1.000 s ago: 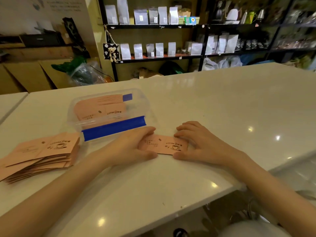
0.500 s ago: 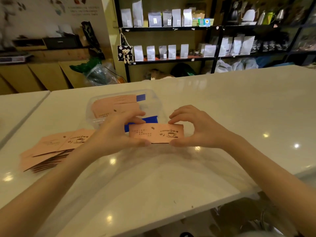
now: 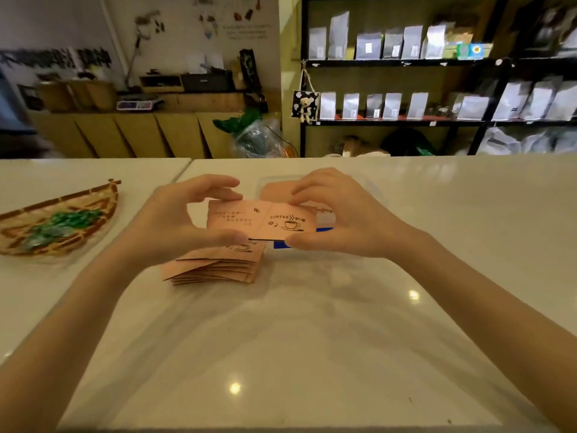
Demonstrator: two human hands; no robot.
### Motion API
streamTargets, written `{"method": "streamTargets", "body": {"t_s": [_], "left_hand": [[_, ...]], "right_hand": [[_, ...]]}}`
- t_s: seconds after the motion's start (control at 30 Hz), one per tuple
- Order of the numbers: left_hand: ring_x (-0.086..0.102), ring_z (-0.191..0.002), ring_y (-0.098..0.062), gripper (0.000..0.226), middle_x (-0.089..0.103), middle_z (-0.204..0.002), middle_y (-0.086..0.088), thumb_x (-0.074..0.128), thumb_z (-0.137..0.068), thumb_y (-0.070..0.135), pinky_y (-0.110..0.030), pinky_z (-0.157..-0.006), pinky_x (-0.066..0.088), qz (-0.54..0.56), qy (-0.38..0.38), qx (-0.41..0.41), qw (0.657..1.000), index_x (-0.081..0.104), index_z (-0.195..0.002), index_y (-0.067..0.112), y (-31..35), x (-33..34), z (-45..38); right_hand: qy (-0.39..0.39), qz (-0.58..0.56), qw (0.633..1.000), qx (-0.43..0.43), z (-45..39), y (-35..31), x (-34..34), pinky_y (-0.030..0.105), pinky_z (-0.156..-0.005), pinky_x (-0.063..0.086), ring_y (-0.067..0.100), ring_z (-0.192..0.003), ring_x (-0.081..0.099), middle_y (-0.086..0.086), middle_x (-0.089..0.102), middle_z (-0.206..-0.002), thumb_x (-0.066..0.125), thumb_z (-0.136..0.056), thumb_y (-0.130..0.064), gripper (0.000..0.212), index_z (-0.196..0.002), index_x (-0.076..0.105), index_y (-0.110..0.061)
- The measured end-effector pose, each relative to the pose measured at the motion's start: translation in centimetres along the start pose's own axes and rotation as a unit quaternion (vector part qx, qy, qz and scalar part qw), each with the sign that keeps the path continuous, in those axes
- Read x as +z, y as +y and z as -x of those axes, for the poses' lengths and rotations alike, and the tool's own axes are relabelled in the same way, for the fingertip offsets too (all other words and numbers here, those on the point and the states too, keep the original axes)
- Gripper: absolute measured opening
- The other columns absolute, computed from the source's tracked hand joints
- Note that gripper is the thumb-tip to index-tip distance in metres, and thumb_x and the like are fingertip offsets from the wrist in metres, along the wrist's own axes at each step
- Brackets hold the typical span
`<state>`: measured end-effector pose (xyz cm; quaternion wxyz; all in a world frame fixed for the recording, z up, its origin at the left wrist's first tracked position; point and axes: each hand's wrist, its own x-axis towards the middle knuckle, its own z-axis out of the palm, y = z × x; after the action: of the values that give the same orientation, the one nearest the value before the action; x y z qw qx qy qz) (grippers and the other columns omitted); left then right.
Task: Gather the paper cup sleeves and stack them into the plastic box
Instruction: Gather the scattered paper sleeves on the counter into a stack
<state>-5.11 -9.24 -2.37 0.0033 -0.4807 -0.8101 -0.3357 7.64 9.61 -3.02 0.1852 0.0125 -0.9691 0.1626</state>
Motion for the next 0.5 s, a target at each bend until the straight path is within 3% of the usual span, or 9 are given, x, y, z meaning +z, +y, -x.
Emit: {"method": "streamTargets", "body": {"t_s": [0.13, 0.23, 0.33, 0.5], "left_hand": [[0.045, -0.096, 0.004, 0.060, 0.045, -0.097, 0.036, 0.071, -0.050, 0.054, -0.012, -0.081, 0.031, -0.012, -0.022, -0.028, 0.999, 0.049, -0.105, 0.043, -2.1, -1.8, 0.9], [0.043, -0.090, 0.011, 0.049, 0.044, -0.097, 0.037, 0.073, -0.055, 0.048, -0.010, -0.076, 0.031, -0.022, -0.043, -0.045, 0.998, 0.047, -0.097, 0.050, -3.9, -2.6, 1.3], [0.043, -0.091, 0.014, 0.059, 0.046, -0.100, 0.038, 0.070, -0.046, 0.065, -0.011, -0.079, 0.032, -0.031, -0.076, -0.072, 0.994, 0.052, -0.100, 0.049, -5.7, -3.0, 1.5], [0.045, -0.098, 0.004, 0.073, 0.046, -0.103, 0.039, 0.056, -0.032, 0.083, -0.022, -0.090, 0.035, -0.033, -0.104, -0.099, 0.989, 0.056, -0.098, 0.051, -8.2, -2.8, 1.8]], "right_hand": [[-0.033, 0.006, 0.999, -0.018, -2.3, -1.4, 1.6, 0.032, -0.100, 0.034, 0.012, -0.118, 0.040, -0.002, 0.057, -0.125, 0.062, -0.071, -0.054, 0.057, -0.115, 0.059, -0.019], [-0.067, 0.019, 0.997, -0.026, -3.7, -2.3, 2.9, 0.031, -0.102, 0.029, 0.013, -0.123, 0.038, -0.001, 0.052, -0.130, 0.059, -0.075, -0.054, 0.057, -0.119, 0.056, -0.019], [-0.096, 0.038, 0.994, -0.031, -4.6, -2.9, 4.3, 0.029, -0.104, 0.023, 0.012, -0.127, 0.034, -0.003, 0.048, -0.134, 0.054, -0.076, -0.058, 0.058, -0.120, 0.055, -0.021], [-0.113, 0.077, 0.990, -0.042, -5.4, -3.2, 6.0, 0.031, -0.106, 0.020, 0.014, -0.131, 0.029, -0.003, 0.046, -0.138, 0.050, -0.075, -0.063, 0.061, -0.120, 0.055, -0.023]]}}
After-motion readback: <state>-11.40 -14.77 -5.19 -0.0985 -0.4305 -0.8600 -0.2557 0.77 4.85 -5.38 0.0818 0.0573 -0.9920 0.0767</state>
